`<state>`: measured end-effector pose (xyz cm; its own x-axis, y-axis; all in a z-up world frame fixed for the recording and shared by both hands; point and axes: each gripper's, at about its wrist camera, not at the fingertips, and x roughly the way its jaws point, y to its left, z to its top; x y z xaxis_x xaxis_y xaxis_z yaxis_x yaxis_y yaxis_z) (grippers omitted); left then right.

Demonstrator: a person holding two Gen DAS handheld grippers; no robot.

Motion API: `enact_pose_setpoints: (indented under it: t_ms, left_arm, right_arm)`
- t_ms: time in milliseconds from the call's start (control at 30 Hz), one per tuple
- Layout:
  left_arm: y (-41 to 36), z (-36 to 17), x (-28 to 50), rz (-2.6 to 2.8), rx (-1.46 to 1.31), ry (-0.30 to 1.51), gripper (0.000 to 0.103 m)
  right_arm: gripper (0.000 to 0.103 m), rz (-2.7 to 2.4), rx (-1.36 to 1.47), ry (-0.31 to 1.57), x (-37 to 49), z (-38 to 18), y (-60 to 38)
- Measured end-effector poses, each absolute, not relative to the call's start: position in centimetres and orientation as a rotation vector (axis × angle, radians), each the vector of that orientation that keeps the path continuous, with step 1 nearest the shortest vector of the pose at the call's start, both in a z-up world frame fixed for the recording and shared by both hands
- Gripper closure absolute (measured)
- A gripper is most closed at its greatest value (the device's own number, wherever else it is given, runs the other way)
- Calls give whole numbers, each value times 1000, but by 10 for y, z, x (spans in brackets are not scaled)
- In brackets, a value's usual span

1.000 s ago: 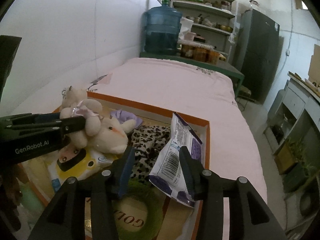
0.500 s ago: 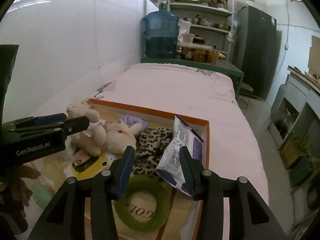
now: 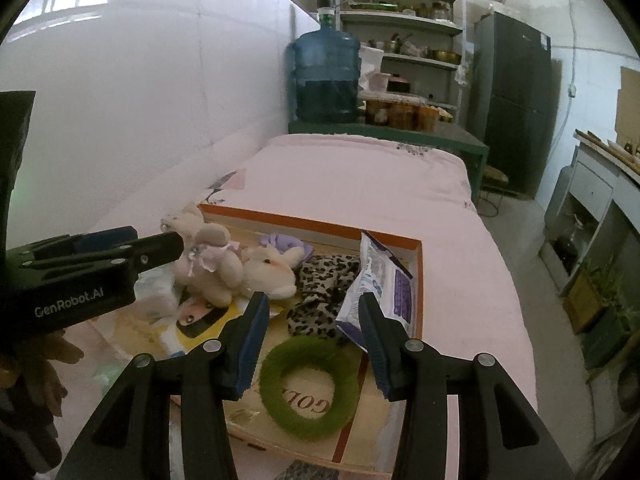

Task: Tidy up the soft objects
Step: 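Withdraw both open grippers from the tray back toward the remaining items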

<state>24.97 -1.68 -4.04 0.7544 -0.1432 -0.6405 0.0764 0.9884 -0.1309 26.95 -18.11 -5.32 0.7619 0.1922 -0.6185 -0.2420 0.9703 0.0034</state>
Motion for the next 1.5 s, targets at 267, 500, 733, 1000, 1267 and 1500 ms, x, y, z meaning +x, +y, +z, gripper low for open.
enact_pose_setpoints:
  t_ms: [267,500,733,1000,1267,1500]
  left_arm:
    - [-13,-27,232,-119,-100,684,43]
    - [-10,-17,214,-119,-93,665,43]
    - [-6,-8,196,-119,-94,646,43]
    - [2,4,176,-120,-106,618,43]
    - [17,16,152,-113,-130,584,43]
    - [24,21,137,-110,-135,573,43]
  right_arm:
    - [55,241,-79,645,252,-38,-175]
    - [55,246,-79,635,234,-28,-169]
    - [55,254,-78,627,216,-18,-164]
    - [55,263,-82,612,192,-7,-157]
    - [55,280,-86,604,168,5,-149]
    - [47,304,-81,619,153,6,-143]
